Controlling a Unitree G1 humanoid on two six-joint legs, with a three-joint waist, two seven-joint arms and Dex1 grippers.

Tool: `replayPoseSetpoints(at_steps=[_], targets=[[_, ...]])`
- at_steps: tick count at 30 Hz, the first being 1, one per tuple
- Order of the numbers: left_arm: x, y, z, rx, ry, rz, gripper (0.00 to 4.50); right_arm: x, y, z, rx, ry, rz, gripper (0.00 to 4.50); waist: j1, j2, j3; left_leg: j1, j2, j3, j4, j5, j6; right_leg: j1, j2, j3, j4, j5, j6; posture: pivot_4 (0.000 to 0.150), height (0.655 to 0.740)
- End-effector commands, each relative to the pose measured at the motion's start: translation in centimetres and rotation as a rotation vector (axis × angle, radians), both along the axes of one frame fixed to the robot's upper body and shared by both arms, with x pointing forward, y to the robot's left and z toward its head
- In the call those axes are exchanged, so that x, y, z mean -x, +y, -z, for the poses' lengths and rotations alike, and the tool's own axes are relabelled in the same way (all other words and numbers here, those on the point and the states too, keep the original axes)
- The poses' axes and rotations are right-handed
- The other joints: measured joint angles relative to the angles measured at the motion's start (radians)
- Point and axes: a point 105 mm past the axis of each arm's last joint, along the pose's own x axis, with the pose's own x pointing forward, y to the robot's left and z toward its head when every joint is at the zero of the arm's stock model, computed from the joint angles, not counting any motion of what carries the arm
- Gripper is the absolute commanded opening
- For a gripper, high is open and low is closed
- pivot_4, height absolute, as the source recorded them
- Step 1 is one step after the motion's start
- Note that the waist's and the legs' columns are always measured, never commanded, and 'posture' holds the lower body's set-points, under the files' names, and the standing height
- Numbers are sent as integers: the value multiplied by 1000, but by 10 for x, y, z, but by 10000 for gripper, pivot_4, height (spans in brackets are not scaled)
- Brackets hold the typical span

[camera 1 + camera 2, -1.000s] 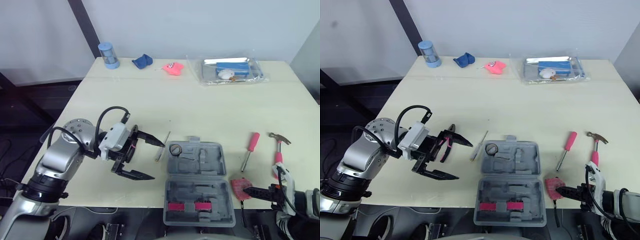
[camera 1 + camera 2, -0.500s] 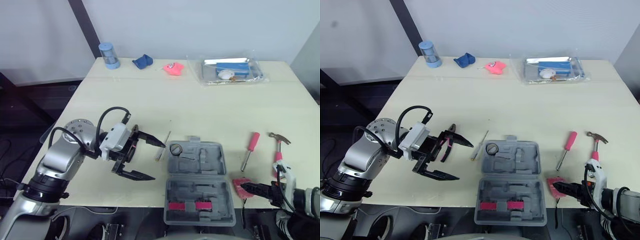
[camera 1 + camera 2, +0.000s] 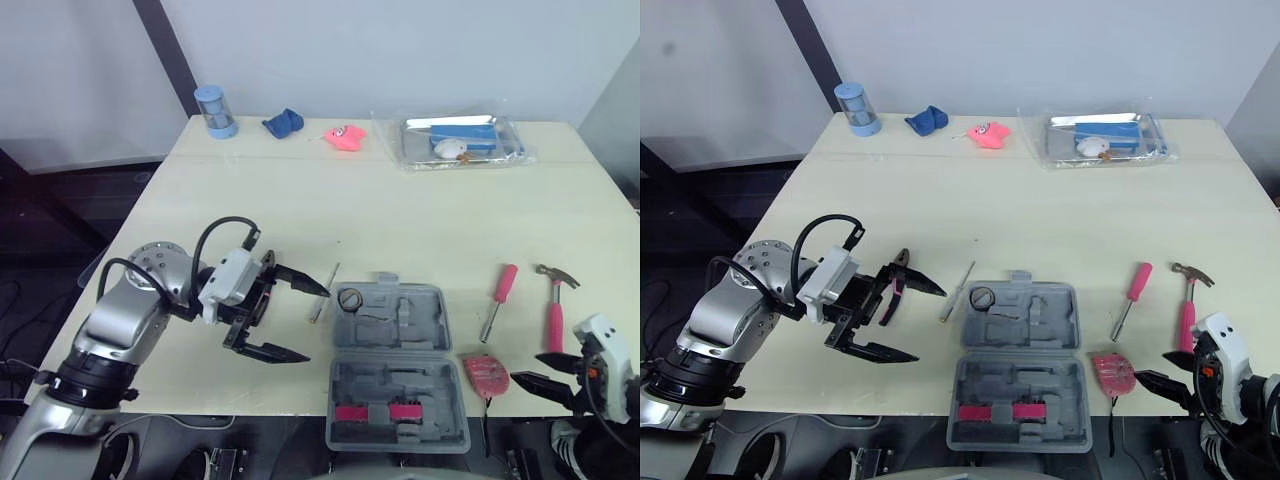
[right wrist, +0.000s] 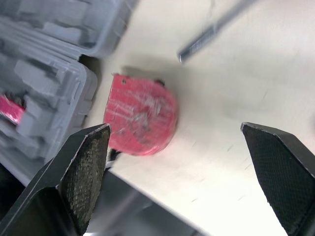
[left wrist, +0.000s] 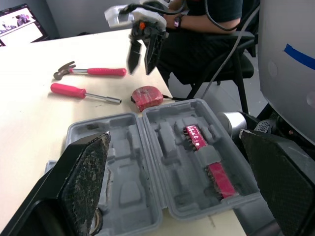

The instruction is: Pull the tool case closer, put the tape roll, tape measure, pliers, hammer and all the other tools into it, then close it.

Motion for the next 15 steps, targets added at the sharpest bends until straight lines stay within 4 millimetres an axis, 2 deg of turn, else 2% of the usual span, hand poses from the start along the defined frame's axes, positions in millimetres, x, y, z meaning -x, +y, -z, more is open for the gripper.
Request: replayPoseSetpoints(at_steps=[1,6,10,15], targets=[[7,1,-7,22,-29,24,45000,8,17,-12,16,-234,-330,44726,0,0,0,0,0,0,0,0,0,0,0,0,0,0,0,1500,7400],[15,0,-7,34,-18,7,45000,13,14,7,165,-295,-633,44726,1,0,1,1,1,1,0,0,0,0,1,1,0,0,0,1500,7400],[21,2,-8,40,-13,-16,45000,-4,16,12,182,-298,-703,44726,-4,2,3,2,1,2,0,1,-2,0,1,2,1,0,0,1500,7400],[27,8,-6,28,-16,-53,45000,-13,18,20,210,-276,-827,44726,0,4,4,1,2,1,0,2,-4,0,1,1,1,0,-1,1500,7400]])
